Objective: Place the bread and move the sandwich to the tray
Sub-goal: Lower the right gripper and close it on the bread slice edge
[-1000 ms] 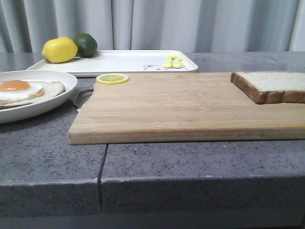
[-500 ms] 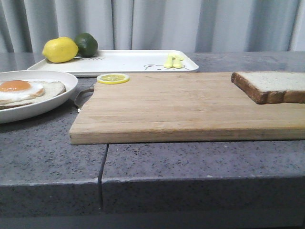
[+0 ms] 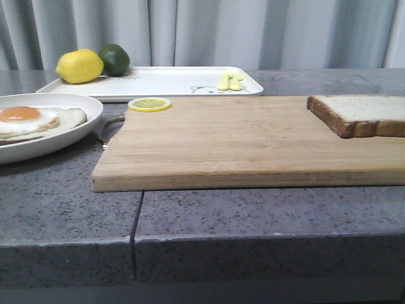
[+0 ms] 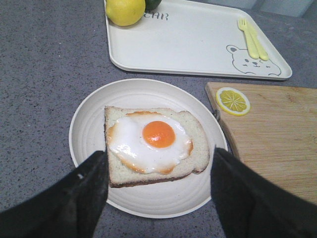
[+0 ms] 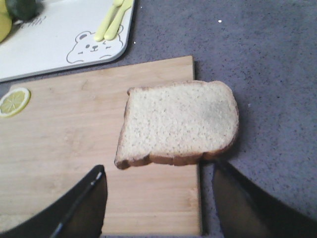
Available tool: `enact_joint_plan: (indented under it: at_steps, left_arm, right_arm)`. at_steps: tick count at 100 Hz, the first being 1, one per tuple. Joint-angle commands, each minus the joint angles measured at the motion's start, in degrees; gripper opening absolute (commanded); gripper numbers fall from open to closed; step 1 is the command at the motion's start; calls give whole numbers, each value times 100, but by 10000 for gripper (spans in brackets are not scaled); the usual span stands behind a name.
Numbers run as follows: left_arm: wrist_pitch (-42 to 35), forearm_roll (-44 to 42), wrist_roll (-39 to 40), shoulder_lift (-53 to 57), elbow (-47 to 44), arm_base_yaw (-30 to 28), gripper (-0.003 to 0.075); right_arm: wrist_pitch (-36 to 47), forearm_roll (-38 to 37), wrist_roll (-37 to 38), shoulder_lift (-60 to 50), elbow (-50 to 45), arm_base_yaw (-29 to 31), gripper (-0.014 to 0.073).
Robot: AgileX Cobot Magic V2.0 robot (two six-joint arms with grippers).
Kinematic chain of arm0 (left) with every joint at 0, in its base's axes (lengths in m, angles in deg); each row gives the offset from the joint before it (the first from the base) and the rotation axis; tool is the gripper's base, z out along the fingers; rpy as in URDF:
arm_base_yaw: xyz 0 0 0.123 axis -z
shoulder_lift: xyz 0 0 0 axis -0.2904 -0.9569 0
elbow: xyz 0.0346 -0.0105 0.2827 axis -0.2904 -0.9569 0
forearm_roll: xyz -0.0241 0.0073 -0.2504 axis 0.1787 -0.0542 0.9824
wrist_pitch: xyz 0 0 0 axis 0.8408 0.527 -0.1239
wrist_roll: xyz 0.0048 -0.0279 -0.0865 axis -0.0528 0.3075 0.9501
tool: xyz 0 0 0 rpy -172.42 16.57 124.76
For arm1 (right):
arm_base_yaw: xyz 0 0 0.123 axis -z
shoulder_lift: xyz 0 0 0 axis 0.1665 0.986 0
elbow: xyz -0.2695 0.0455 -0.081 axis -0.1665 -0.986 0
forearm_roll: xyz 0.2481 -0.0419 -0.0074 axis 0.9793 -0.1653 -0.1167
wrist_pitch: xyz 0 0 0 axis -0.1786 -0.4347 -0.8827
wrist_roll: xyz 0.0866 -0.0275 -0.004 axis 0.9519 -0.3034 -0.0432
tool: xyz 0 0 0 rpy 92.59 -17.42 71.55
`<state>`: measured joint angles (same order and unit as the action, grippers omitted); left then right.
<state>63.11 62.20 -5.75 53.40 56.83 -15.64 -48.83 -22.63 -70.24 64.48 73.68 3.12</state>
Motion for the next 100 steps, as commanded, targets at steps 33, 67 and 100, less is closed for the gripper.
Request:
enact_joint_plan:
  at_steps: [33,67,100]
  left_arm:
    - [-351,147,34,-31,204,-18,421]
    - [-351,147,34,-31,204,-18,421]
    - [-351,147,34,-31,204,-18,421]
  right_arm:
    - [253,2018,-1299,1195,175,1119,466]
    - [-32,2955,-1959,1919,175,1402,466]
    - [-68,3020,-2126,2566,164,1402,466]
